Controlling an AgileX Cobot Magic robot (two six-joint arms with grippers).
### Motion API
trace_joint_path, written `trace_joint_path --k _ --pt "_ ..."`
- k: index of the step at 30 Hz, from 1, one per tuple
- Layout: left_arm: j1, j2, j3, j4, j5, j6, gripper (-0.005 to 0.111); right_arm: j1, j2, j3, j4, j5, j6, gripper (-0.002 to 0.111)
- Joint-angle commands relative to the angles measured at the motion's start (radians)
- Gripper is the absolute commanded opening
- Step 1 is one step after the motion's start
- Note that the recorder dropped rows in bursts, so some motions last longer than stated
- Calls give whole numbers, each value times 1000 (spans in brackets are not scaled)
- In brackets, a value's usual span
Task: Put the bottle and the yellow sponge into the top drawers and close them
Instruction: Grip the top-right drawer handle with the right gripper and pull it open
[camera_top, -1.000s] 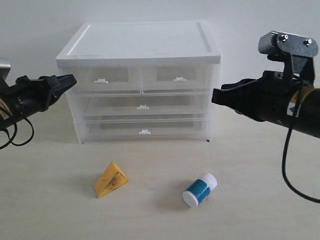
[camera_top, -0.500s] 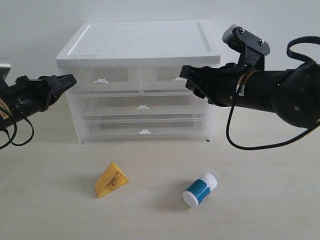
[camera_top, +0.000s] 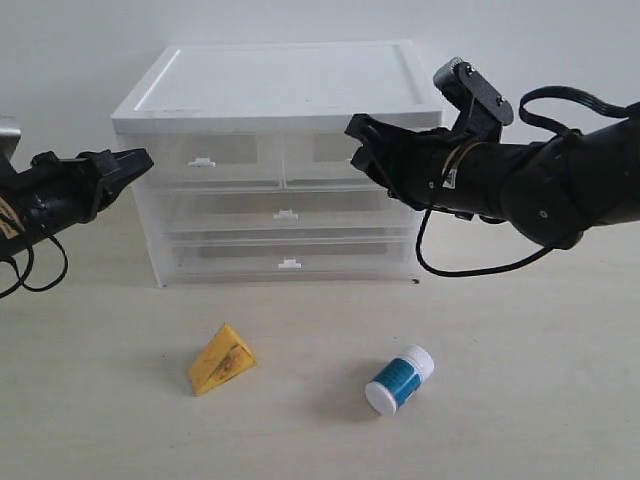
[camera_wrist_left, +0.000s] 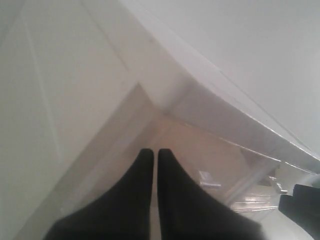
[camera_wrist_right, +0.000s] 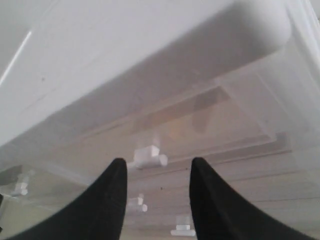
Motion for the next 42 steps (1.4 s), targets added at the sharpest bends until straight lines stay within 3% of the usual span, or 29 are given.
trace_joint_path --k 1,19,21,25,34,42 --pt "1 8 -6 -51 7 -14 4 0 16 -11 5 -85 25 36" --pt "1 8 -6 -49 7 -14 4 0 56 -55 5 -93 48 36" --pt "1 8 -6 -49 7 -14 4 0 56 -55 8 -93 48 28" --pt "1 8 -6 -49 7 -14 4 0 56 -55 35 -93 48 -1" --pt "1 9 -6 -50 -3 -14 4 0 56 -44 -39 -20 37 0" --pt "1 9 -6 -50 -3 -14 4 0 41 55 -156 -80 81 0"
